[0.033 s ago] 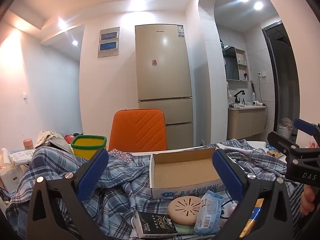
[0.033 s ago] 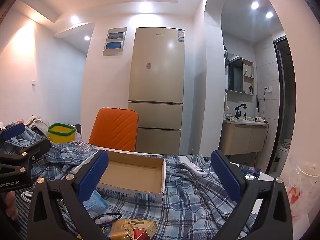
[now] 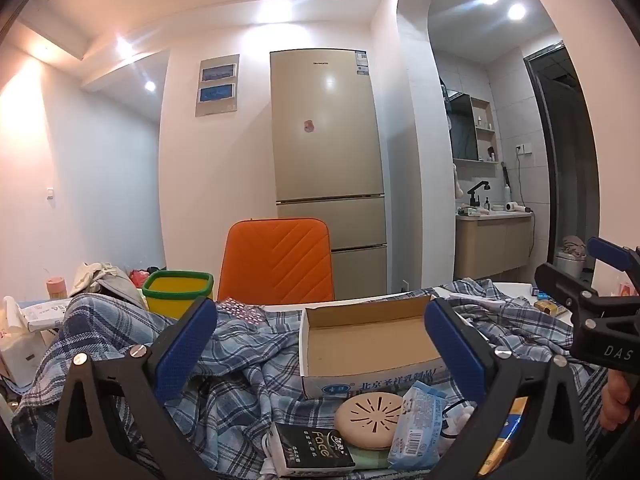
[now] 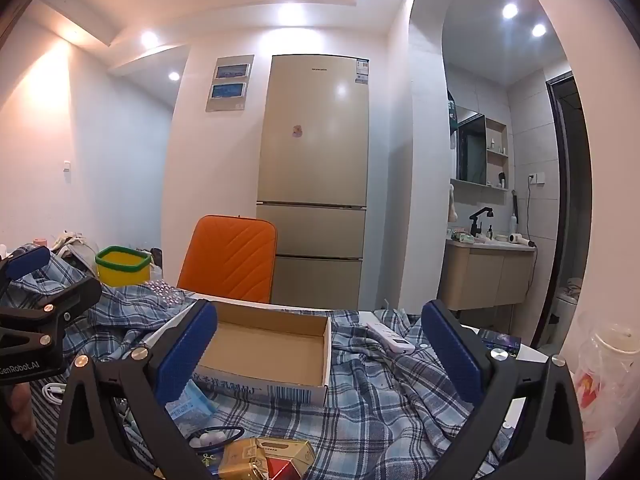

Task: Organize soft objects

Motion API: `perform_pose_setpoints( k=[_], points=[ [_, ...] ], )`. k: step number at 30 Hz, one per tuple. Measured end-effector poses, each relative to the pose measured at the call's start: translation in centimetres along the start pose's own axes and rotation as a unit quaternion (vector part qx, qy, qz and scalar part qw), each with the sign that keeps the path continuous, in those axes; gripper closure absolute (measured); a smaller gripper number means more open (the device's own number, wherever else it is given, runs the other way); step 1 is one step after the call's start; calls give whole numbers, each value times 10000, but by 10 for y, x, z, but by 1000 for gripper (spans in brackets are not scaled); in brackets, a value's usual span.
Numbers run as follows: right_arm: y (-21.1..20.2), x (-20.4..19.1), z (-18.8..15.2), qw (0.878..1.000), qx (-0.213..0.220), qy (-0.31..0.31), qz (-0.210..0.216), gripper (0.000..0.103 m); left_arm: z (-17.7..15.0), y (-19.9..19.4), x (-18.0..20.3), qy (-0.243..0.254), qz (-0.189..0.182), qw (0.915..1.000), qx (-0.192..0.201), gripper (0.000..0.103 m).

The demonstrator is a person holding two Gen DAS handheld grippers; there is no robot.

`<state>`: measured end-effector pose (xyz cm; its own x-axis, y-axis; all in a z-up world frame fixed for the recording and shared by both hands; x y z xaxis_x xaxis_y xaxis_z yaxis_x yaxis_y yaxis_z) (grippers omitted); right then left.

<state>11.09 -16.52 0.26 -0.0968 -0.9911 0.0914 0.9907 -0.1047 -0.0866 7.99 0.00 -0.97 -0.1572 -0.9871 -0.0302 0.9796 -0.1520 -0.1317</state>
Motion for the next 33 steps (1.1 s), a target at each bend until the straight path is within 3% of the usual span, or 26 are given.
perform_pose_setpoints(
  k=[33],
  points=[
    [2,0,0,10000,23,-19,-1,0,7,-7,-3,22,29,9999,134,0]
  ],
)
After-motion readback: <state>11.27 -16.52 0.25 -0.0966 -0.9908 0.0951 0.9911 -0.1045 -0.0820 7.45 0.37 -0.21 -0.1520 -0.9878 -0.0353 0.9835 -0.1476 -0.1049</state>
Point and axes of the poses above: each gripper's, at about its wrist camera, not at the fingertips, and y roughly the way its jaws point, x to its right, z to its top, the point moved 8 cm from there along y, roughly the way its jaws point, and after that the axes turned 9 degrees about -z, right-handed, at the moved point
